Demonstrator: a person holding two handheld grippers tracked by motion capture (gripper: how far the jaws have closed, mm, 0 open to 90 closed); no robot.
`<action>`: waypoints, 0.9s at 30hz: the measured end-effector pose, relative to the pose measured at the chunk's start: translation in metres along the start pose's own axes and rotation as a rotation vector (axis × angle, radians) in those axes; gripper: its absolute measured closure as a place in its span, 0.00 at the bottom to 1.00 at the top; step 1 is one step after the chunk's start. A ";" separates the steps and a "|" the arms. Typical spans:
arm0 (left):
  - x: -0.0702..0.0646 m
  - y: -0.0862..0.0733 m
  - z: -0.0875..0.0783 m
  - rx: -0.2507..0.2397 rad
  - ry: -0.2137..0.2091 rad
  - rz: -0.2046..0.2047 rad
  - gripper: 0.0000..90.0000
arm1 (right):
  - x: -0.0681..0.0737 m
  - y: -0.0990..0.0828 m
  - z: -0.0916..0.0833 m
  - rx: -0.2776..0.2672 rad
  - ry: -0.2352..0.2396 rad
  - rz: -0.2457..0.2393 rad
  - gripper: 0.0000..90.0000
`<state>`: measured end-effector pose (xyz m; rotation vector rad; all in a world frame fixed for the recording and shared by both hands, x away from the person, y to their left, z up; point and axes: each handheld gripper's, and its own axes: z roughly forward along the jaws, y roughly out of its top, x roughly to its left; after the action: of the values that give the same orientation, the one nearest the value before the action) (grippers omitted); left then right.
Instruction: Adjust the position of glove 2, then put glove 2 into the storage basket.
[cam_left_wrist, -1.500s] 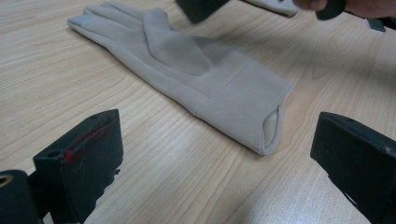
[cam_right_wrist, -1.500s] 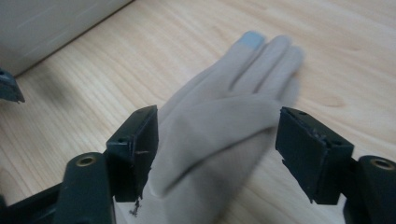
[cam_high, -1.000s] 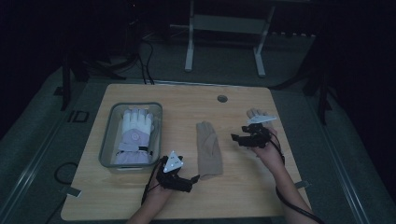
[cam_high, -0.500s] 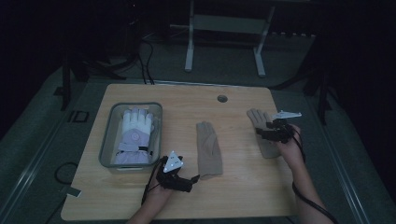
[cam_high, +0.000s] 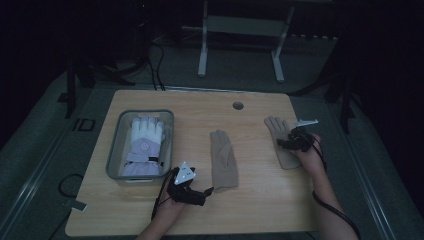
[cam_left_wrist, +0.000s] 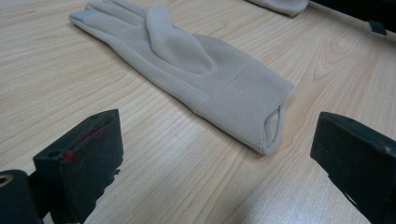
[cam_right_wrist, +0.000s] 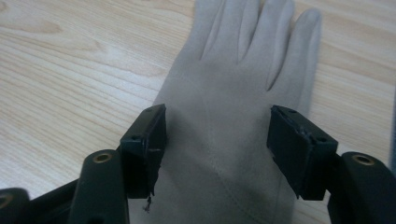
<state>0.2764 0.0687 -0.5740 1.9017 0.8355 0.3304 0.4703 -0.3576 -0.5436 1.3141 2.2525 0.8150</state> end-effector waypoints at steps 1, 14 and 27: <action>0.000 0.000 0.000 0.000 -0.001 -0.001 0.03 | -0.001 -0.001 0.001 -0.003 0.014 0.010 0.42; 0.000 0.000 0.001 0.004 0.000 -0.003 0.03 | 0.008 -0.008 -0.007 -0.017 -0.003 0.071 0.86; 0.000 0.001 0.000 -0.002 0.003 0.003 0.03 | 0.036 -0.002 -0.046 -0.126 0.021 0.158 0.87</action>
<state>0.2771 0.0685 -0.5728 1.9008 0.8342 0.3363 0.4245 -0.3395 -0.5121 1.4434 2.0946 1.0129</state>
